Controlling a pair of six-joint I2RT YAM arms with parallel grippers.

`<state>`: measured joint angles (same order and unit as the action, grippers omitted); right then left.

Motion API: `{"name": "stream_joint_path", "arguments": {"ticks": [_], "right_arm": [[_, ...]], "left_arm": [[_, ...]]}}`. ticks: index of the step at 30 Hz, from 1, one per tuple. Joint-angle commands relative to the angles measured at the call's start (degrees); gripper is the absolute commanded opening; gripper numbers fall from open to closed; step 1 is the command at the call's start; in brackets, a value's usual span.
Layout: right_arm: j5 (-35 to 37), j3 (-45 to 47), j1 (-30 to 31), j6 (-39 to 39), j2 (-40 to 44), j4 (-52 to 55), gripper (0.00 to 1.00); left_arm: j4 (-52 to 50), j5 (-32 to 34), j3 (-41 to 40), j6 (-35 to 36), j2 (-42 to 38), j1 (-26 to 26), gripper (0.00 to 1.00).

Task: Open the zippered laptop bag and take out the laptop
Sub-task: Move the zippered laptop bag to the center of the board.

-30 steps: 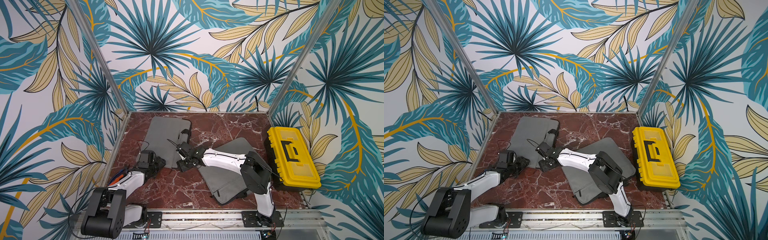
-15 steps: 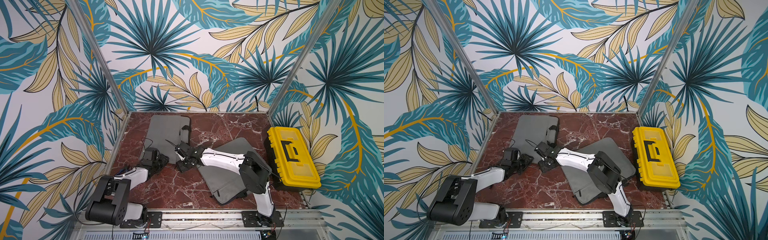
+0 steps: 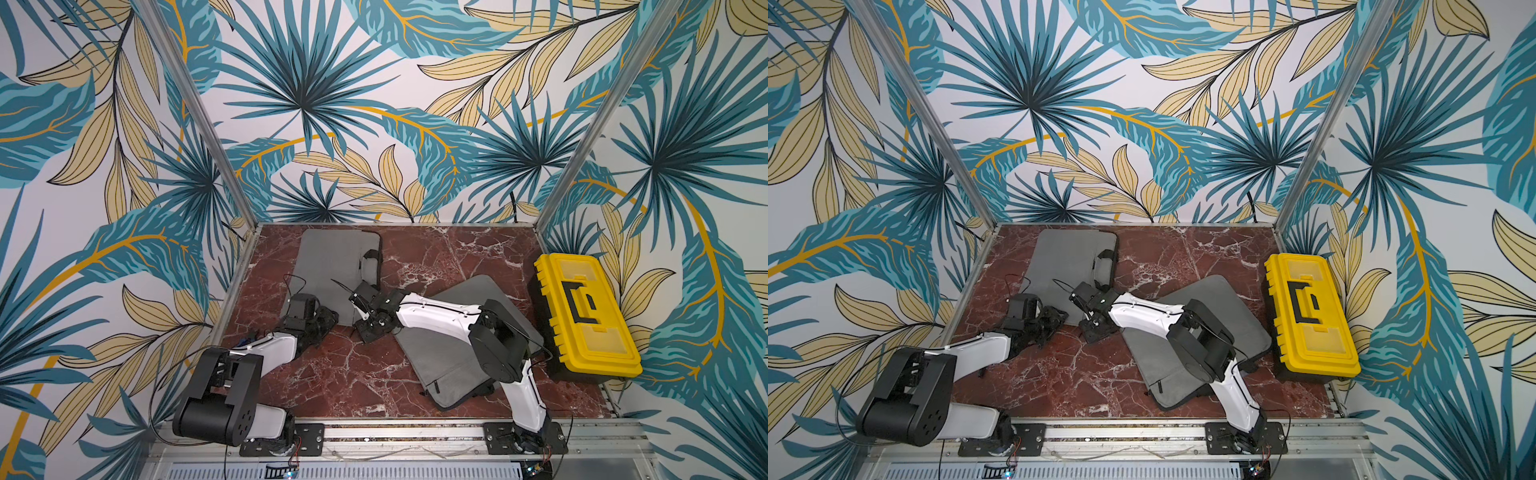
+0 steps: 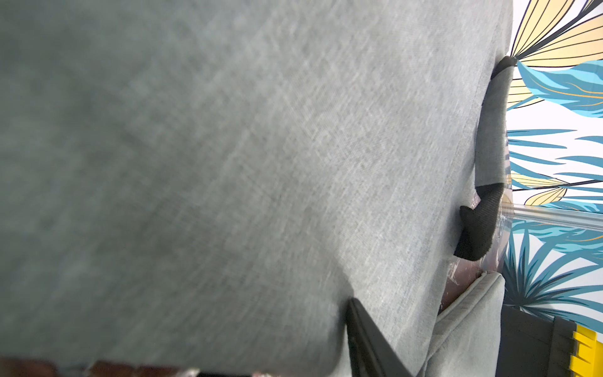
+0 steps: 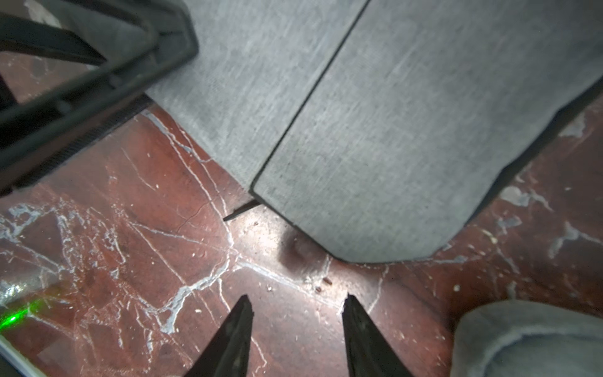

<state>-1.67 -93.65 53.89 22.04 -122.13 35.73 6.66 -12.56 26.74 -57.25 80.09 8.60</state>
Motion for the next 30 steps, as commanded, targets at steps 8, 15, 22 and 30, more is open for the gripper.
{"name": "stream_joint_path", "arguments": {"ticks": [8, 15, 22, 30], "right_arm": [[0.1, -1.8, -1.4, 1.7, -3.4, 1.6, 0.46], [0.2, -2.2, -3.2, 2.9, -4.6, 1.0, 0.43], [0.2, -3.9, -5.0, 4.7, -6.5, 0.9, 0.43], [1.1, -4.5, -5.1, 5.7, -4.3, 3.2, 0.42]], "left_arm": [[0.1, 1.8, 1.0, 0.2, -0.4, 0.2, 0.46], [0.1, 2.4, 0.9, 0.1, -0.7, 0.2, 0.49], [0.1, 2.4, 1.1, 0.3, -0.7, 0.2, 0.49], [0.1, 1.8, 0.9, 0.2, -1.2, 0.2, 0.49]]}}
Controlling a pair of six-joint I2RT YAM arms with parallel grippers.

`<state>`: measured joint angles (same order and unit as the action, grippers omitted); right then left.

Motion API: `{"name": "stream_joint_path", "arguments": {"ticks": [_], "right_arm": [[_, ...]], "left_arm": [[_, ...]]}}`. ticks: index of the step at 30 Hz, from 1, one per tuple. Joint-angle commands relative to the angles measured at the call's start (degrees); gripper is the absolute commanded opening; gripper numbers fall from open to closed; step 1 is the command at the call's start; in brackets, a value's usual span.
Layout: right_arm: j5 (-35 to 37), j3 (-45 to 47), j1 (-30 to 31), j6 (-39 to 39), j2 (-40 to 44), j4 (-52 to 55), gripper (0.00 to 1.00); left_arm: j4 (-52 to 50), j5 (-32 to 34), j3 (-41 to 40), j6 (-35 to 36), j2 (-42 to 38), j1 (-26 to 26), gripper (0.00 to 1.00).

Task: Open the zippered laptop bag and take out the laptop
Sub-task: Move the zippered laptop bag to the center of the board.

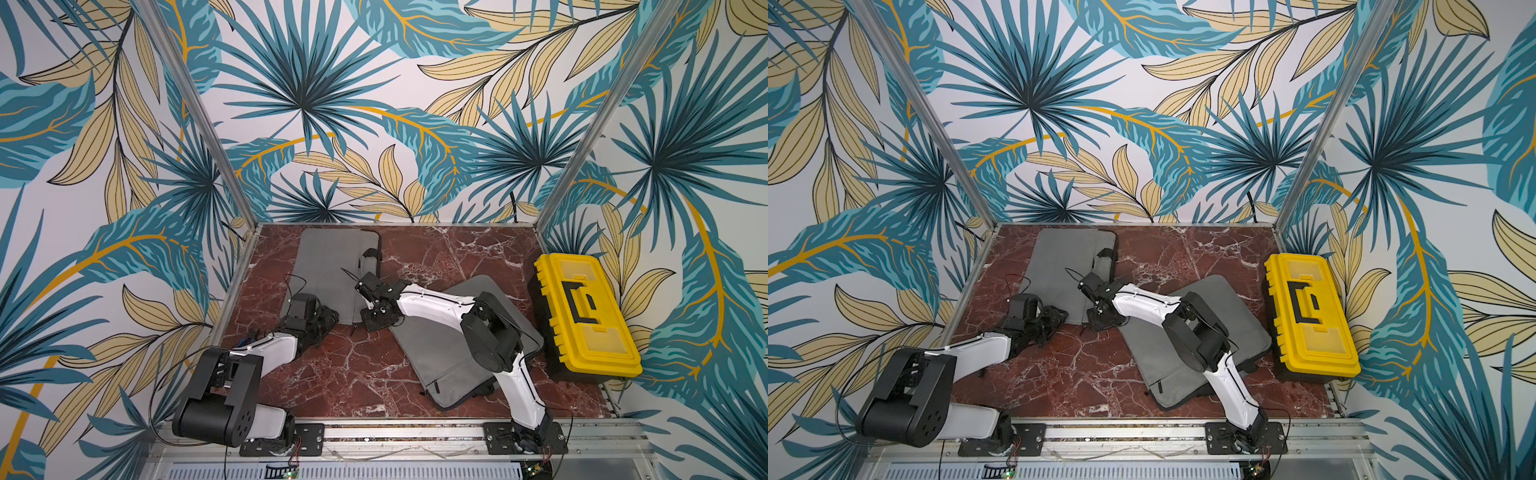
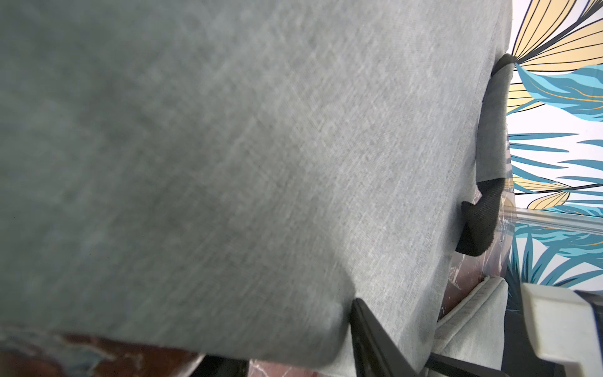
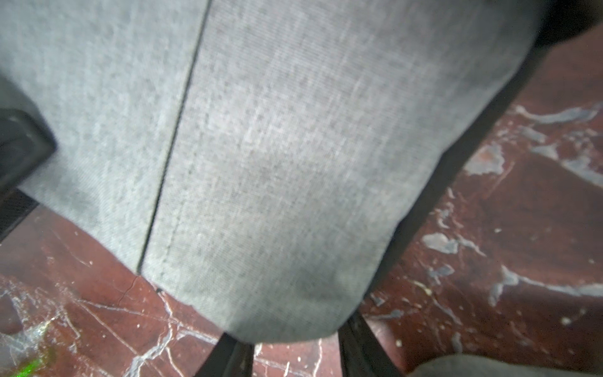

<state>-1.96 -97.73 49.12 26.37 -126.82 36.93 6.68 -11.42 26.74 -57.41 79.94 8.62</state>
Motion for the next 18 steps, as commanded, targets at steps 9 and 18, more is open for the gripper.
{"name": "stream_joint_path", "arguments": {"ticks": [9, 18], "right_arm": [[-0.2, 2.7, 0.7, 3.6, 4.2, -0.7, 0.41], [-1.9, 0.7, 2.7, 5.6, 3.2, -1.9, 0.42]], "left_arm": [[0.1, 0.1, 1.7, 1.9, 0.5, 0.1, 0.49], [2.4, -1.2, 4.6, 3.7, 4.8, 0.2, 0.44]]}}
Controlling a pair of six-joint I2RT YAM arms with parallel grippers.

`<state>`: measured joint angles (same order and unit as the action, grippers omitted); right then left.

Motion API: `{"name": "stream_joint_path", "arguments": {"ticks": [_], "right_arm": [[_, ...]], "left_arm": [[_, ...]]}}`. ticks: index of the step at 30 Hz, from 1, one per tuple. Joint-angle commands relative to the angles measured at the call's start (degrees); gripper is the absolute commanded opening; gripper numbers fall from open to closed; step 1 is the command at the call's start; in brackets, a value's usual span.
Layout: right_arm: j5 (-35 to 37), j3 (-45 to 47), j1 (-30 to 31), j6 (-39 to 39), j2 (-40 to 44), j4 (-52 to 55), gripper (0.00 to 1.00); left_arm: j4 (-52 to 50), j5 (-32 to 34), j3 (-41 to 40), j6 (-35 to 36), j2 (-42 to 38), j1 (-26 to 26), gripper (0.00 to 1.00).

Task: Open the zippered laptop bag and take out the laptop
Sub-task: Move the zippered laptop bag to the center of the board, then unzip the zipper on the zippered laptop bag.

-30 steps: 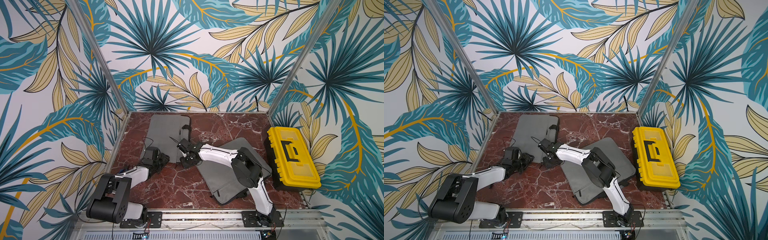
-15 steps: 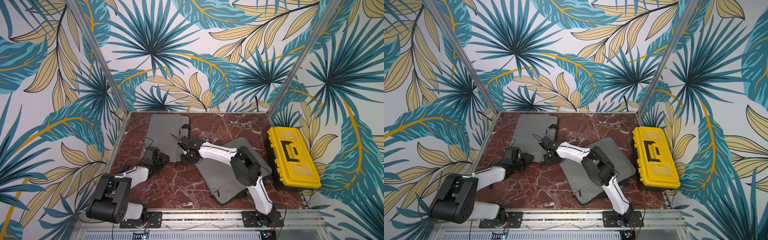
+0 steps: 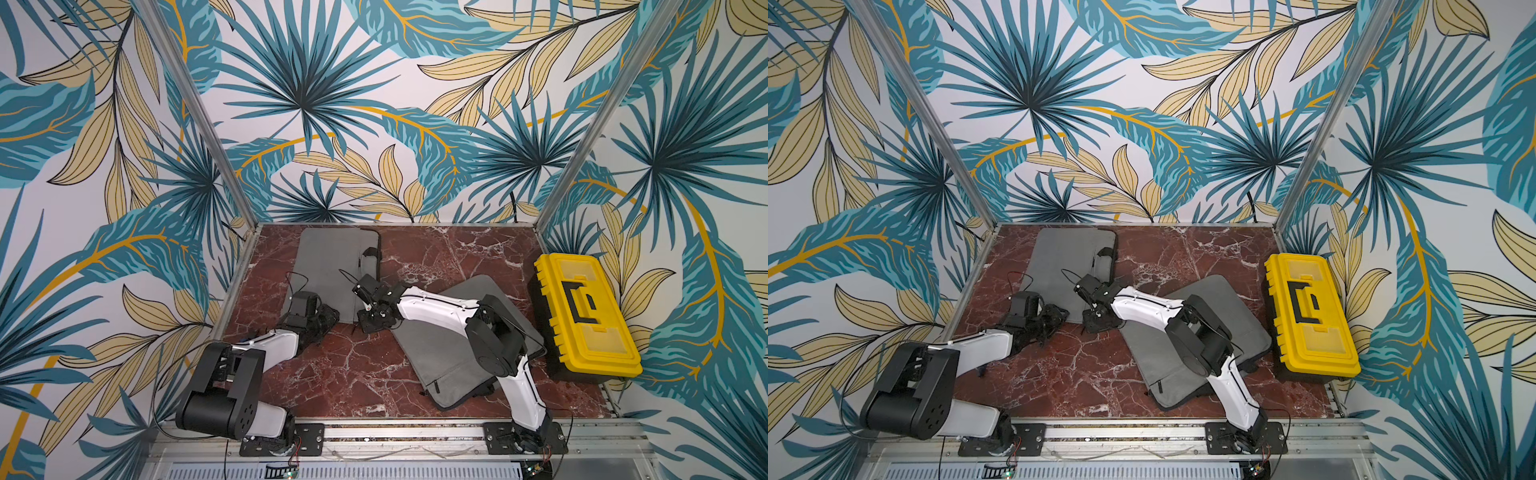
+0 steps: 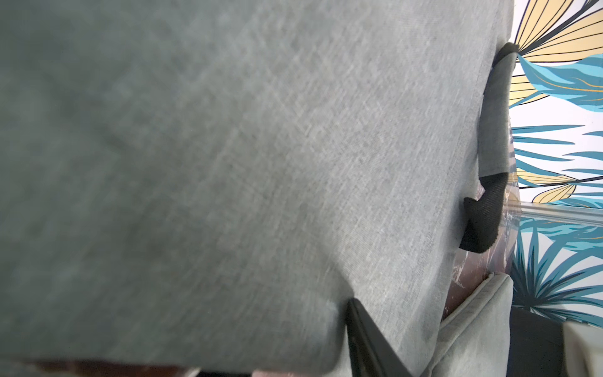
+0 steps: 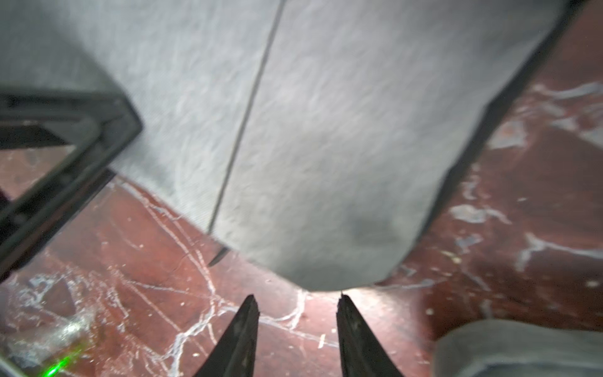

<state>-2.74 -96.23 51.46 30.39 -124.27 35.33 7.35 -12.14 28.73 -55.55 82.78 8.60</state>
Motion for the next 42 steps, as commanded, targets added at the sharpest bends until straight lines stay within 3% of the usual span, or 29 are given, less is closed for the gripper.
{"name": "stream_joint_path", "arguments": {"ticks": [1, 6, 15, 42], "right_arm": [[-0.5, -1.6, 0.3, 2.0, 0.2, 0.1, 0.42], [3.0, -3.5, 0.3, 3.8, -1.8, 0.8, 0.45], [8.2, -7.2, 0.3, 5.8, -4.3, 1.1, 0.52], [7.8, -14.6, 1.2, 6.2, -10.6, 7.4, 0.42]], "left_arm": [[2.4, -1.3, 3.1, 1.9, 2.6, 0.2, 0.44], [4.5, -4.0, 4.4, 1.2, 5.5, 0.3, 0.4], [4.6, -2.3, 2.6, 0.5, 3.1, 0.3, 0.4], [8.7, -0.7, 1.0, -4.0, 4.4, 0.9, 0.33]]}}
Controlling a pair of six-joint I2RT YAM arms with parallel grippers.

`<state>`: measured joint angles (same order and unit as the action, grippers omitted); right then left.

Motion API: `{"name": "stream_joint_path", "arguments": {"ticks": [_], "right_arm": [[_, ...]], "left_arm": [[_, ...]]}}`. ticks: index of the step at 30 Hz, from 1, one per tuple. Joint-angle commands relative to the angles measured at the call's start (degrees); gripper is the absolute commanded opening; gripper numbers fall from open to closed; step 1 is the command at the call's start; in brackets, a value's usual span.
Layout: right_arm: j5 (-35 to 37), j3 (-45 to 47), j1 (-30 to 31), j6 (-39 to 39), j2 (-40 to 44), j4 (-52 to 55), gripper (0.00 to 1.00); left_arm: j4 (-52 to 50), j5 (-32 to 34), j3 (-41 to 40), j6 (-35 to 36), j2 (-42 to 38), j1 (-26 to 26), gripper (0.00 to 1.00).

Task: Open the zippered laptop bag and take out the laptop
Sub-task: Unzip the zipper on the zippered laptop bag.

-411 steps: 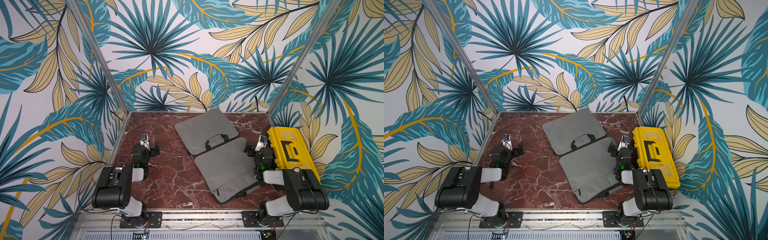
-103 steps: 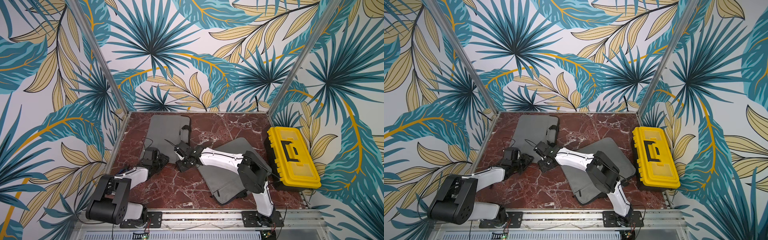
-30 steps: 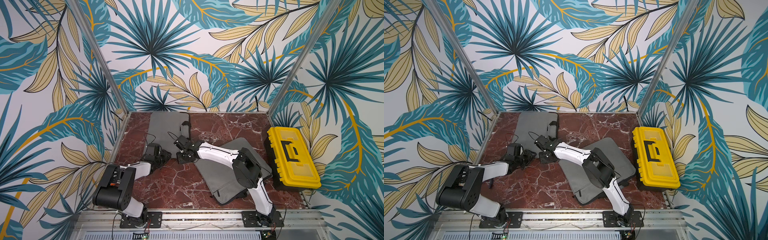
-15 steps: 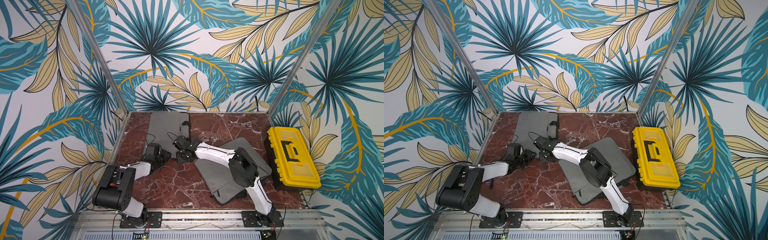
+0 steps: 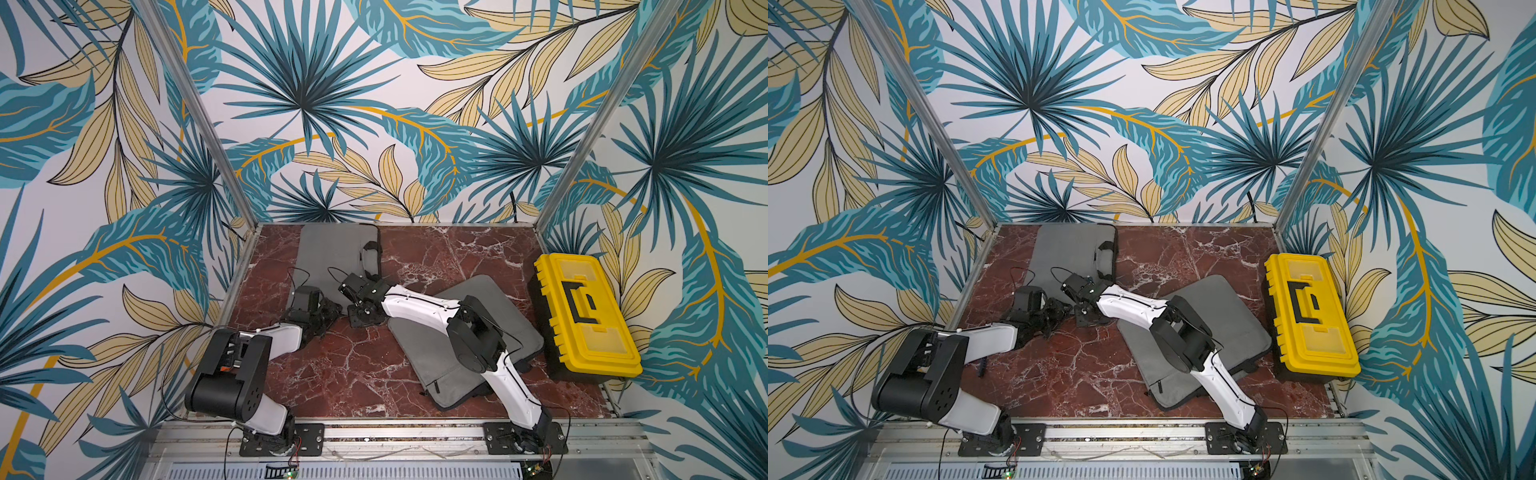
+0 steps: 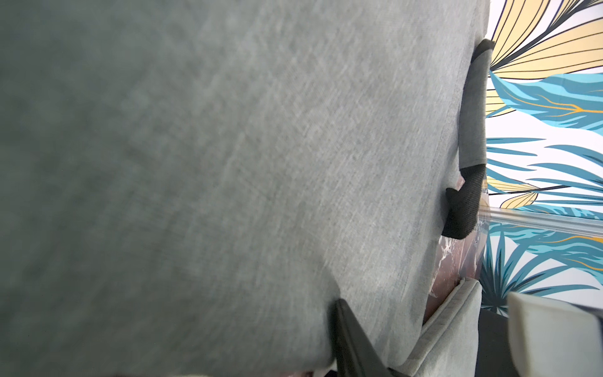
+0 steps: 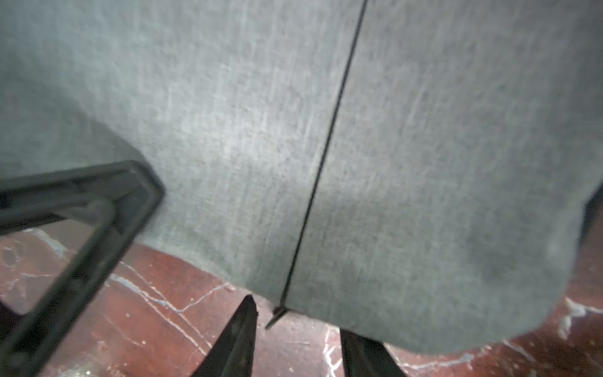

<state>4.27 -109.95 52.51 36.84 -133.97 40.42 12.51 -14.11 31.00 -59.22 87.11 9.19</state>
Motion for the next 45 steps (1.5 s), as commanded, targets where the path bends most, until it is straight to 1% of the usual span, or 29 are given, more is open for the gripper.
{"name": "stream_joint_path", "arguments": {"ticks": [1, 7, 16, 19, 24, 26, 30, 34, 37, 45], "right_arm": [[0.9, -0.9, 0.1, -0.4, -0.9, 2.4, 0.4], [0.3, -1.2, 0.1, -1.3, -1.2, 2.4, 0.3], [1.2, -0.5, -0.2, -3.3, -0.2, 2.8, 0.14], [1.4, 0.5, -0.3, -4.6, 0.3, 2.7, 0.08], [1.7, 3.7, -0.4, -6.1, 1.7, 2.2, 0.04], [1.9, 5.4, -0.5, -6.6, 2.9, 1.3, 0.0], [2.3, 6.9, -0.7, -7.5, 4.6, 0.3, 0.0], [2.2, 7.1, -1.3, -8.6, 5.1, 0.5, 0.0], [1.3, 7.5, -1.8, -9.7, 5.6, 0.3, 0.0], [0.5, 10.1, -3.1, -11.3, 8.1, -1.5, 0.0]], "left_arm": [[3.5, 1.5, -1.4, -0.5, -0.1, 0.3, 0.33], [3.5, 2.0, -1.7, -0.8, -0.3, 0.3, 0.32], [3.5, 2.9, -2.6, -1.3, 0.0, 0.2, 0.31], [3.5, 3.6, -3.1, -1.6, -0.2, 0.2, 0.3], [3.5, 4.4, -3.7, -2.1, -0.3, 0.2, 0.28], [3.5, 4.9, -3.8, -2.3, -0.1, 0.1, 0.26], [3.5, 5.8, -3.9, -2.6, 0.2, -0.1, 0.25], [3.5, 6.1, -4.2, -2.7, 0.4, -0.8, 0.2], [3.5, 6.1, -4.5, -2.7, 0.0, -1.9, 0.17], [3.4, 5.7, -5.8, -1.8, -1.5, -4.9, 0.13]]}}
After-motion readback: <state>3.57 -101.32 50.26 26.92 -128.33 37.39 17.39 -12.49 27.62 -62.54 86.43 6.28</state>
